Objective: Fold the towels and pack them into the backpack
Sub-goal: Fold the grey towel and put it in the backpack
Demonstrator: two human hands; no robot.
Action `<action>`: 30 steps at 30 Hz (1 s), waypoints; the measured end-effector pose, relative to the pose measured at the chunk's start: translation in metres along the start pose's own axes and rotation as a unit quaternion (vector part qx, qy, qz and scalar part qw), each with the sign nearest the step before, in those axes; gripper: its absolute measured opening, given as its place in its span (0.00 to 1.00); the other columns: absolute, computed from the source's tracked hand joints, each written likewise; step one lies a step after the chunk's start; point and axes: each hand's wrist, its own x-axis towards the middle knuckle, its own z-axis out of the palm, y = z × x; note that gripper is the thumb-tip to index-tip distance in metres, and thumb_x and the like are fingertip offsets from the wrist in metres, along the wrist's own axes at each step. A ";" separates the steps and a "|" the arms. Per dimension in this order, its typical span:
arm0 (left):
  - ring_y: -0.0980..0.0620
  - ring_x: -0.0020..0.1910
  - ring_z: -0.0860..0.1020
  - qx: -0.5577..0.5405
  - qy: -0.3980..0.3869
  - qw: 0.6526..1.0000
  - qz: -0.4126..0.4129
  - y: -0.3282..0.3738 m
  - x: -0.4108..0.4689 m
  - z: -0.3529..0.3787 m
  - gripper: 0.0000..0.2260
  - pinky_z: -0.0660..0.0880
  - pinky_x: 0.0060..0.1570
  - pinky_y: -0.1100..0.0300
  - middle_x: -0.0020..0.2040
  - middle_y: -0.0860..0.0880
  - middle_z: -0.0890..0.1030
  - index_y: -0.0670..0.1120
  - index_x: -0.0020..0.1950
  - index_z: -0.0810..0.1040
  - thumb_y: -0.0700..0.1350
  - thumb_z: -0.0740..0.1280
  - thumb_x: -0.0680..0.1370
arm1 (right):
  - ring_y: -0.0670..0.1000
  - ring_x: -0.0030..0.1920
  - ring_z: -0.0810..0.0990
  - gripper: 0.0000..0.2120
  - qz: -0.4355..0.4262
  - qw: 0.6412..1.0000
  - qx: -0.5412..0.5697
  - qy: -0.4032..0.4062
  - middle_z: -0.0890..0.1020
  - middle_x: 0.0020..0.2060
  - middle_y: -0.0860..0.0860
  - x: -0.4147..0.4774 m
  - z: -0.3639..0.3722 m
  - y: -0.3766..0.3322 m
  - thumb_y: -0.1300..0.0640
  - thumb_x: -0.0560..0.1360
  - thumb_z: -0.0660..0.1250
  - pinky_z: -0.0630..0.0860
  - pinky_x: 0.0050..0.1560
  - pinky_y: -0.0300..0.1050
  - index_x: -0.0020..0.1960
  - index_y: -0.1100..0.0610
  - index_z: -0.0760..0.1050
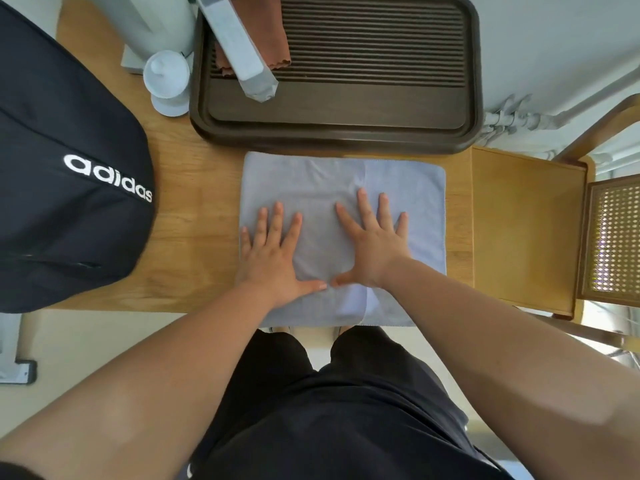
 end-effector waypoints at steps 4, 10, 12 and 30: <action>0.42 0.77 0.27 0.022 -0.004 1.000 -0.007 -0.052 -0.005 -0.008 0.61 0.39 0.77 0.37 0.76 0.47 0.22 0.56 0.76 0.24 0.84 0.56 0.60 | 0.64 0.77 0.27 0.64 -0.007 1.000 -0.003 -0.002 0.25 0.77 0.49 0.013 -0.004 -0.049 0.23 0.60 0.70 0.38 0.74 0.73 0.78 0.39 0.29; 0.40 0.78 0.30 0.056 -0.013 0.998 -0.036 -0.119 -0.015 -0.021 0.61 0.39 0.77 0.37 0.78 0.46 0.26 0.55 0.78 0.27 0.84 0.56 0.61 | 0.61 0.78 0.29 0.58 -0.017 0.999 0.034 0.004 0.29 0.79 0.50 0.032 -0.013 -0.103 0.24 0.66 0.67 0.40 0.76 0.70 0.80 0.39 0.32; 0.39 0.79 0.32 0.052 -0.013 0.998 -0.040 -0.121 -0.018 -0.024 0.61 0.38 0.76 0.37 0.79 0.45 0.28 0.54 0.79 0.29 0.82 0.60 0.62 | 0.60 0.79 0.30 0.55 -0.001 0.998 0.055 0.014 0.32 0.80 0.51 0.032 -0.015 -0.101 0.25 0.68 0.66 0.41 0.77 0.68 0.80 0.39 0.35; 0.50 0.42 0.70 -0.088 -0.021 0.994 0.060 -0.015 -0.055 -0.003 0.21 0.65 0.39 0.56 0.43 0.52 0.69 0.53 0.38 0.64 0.62 0.73 0.70 | 0.60 0.81 0.43 0.36 -0.065 0.997 0.024 0.019 0.49 0.82 0.49 0.057 -0.056 -0.084 0.36 0.77 0.64 0.51 0.77 0.63 0.80 0.42 0.56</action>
